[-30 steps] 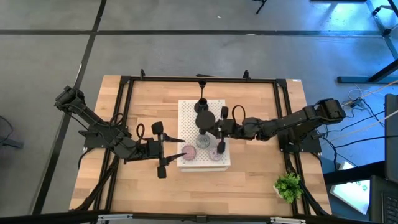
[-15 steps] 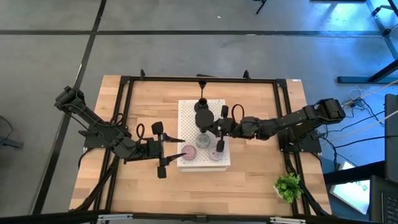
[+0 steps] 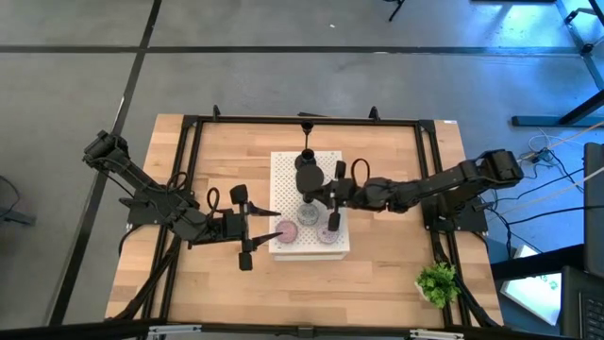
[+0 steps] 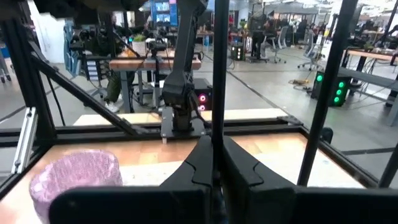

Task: Pick & Place candle stick holders
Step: Put the black candle holder on the shelf

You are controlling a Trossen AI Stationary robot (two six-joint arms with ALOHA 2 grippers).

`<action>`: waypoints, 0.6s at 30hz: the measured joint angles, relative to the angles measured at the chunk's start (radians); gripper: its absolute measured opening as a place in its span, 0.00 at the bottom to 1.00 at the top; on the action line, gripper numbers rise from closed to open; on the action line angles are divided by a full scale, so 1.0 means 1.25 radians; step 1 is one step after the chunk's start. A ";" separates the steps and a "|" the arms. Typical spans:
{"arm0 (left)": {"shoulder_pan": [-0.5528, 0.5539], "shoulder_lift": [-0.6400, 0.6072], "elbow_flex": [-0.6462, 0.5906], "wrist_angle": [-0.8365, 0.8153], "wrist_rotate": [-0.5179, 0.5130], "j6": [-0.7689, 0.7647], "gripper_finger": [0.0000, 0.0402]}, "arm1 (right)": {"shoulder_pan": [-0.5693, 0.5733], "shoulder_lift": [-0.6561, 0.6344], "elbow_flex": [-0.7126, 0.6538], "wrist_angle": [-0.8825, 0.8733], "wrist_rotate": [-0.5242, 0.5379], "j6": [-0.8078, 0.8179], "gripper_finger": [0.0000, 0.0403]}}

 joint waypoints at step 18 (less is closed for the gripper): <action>0.000 0.000 0.000 -0.001 0.000 0.000 0.50 | -0.001 0.015 0.000 -0.001 0.002 0.019 0.02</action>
